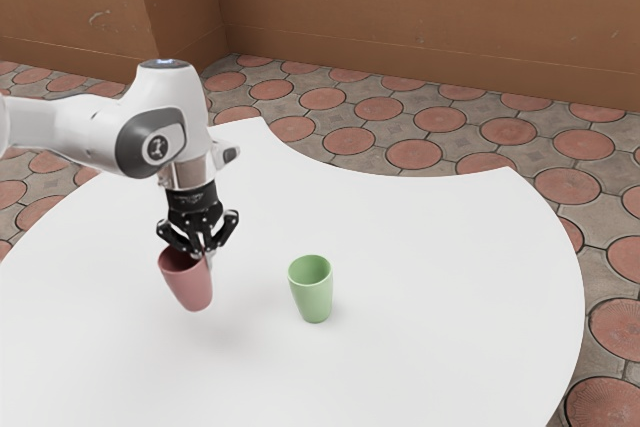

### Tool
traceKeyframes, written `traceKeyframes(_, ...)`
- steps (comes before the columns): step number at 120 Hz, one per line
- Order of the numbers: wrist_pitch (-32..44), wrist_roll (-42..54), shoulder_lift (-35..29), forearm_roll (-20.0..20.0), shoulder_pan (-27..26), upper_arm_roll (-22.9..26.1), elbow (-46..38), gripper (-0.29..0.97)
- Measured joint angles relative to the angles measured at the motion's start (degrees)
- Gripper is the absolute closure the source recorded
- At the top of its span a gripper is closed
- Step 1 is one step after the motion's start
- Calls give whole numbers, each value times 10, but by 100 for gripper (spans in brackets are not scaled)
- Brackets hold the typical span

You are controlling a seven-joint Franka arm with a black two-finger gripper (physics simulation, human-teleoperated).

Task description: Place the left cup onto the right cup

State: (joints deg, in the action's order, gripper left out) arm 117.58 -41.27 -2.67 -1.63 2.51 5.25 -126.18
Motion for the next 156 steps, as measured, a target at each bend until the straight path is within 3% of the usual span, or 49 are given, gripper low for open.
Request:
traceKeyframes(77,-62,11,-19,3,-7,3,43,78)
traceKeyframes(156,-70,17,-30,4,-50,24,69,78)
